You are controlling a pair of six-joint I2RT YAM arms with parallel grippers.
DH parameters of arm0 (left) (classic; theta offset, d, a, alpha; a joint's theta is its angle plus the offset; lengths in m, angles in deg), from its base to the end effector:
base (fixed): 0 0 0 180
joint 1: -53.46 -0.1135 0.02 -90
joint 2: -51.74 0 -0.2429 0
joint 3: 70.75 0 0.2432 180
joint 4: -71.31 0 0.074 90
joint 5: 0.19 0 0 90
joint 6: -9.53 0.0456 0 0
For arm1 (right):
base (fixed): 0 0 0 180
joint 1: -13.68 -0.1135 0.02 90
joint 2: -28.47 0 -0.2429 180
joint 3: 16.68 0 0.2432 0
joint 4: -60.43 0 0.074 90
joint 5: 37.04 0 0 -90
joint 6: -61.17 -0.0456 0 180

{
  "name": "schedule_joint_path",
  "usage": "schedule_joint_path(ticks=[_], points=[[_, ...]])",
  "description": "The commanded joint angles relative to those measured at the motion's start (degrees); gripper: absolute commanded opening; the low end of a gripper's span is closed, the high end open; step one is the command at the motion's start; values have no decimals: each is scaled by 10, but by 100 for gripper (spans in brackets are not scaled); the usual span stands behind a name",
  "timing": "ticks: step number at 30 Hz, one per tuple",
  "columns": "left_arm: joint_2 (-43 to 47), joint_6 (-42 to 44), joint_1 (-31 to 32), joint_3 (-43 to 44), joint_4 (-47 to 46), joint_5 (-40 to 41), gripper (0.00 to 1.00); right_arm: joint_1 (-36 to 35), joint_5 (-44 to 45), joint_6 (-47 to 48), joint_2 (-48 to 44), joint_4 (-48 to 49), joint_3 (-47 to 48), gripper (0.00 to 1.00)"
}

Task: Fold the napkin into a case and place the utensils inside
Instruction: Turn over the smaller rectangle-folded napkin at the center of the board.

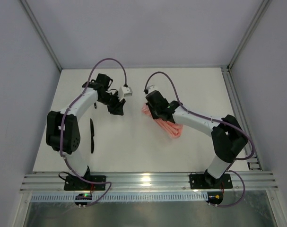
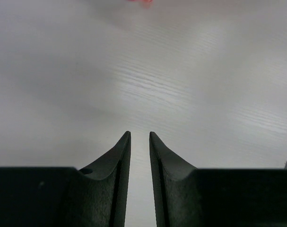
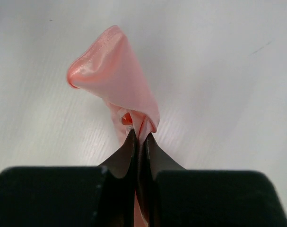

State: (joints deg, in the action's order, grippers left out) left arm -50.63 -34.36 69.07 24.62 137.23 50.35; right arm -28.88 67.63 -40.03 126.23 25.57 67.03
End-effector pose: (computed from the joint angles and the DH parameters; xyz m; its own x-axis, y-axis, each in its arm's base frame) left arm 0.3250 -0.1209 0.2167 -0.3590 0.6780 -0.6414 0.9321 0.2953 -0.2095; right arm 0.2777 0.2393 0.2061 -0.6478 -0.3398 -0.6818 -0.4138 0.9084 -0.0596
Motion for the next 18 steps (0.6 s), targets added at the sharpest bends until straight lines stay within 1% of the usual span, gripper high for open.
schedule_joint_path(ticks=[1, 2, 3, 4, 5, 6, 7, 8, 9, 10, 11, 12, 13, 14, 15, 17, 18], points=[[49, -94, -32, -6, -96, 31, 24, -55, 227, 69, -24, -44, 12, 4], [56, -105, -34, -13, -113, 44, 24, -67, 303, 75, -14, -47, 14, 4], [70, -114, -36, -29, -129, 55, 24, -80, 341, 81, -2, -55, 16, 4], [76, -121, -37, -37, -141, 64, 24, -92, 374, 78, 31, -63, 18, 4], [82, -131, -37, -46, -159, 75, 24, -122, 407, 72, 53, -69, 21, 4], [95, -136, -36, -61, -168, 80, 24, -138, 458, 56, 76, -81, 30, 4], [101, -141, -36, -67, -181, 84, 24, -155, 481, 47, 130, -86, 34, 4], [105, -148, -36, -73, -185, 96, 24, -190, 498, 37, 159, -91, 42, 4], [112, -151, -36, -83, -188, 103, 24, -205, 520, 2, 190, -121, 70, 4], [117, -153, -36, -87, -192, 108, 24, -221, 526, -23, 223, -146, 90, 4], [118, -154, -36, -91, -198, 114, 24, -234, 532, -51, 280, -173, 112, 4], [120, -158, -37, -95, -198, 115, 24, -260, 533, -76, 304, -224, 153, 4], [121, -159, -37, -99, -196, 113, 24, -272, 535, -111, 321, -243, 166, 4], [120, -160, -37, -99, -193, 108, 24, -283, 538, -122, 343, -254, 176, 4], [118, -169, -36, -99, -187, 101, 25, -300, 541, -134, 348, -271, 185, 4], [107, -185, -36, -95, -187, 92, 25, -311, 535, -151, 349, -271, 182, 4], [101, -204, -36, -91, -186, 76, 25, -320, 529, -152, 349, -267, 179, 4]])
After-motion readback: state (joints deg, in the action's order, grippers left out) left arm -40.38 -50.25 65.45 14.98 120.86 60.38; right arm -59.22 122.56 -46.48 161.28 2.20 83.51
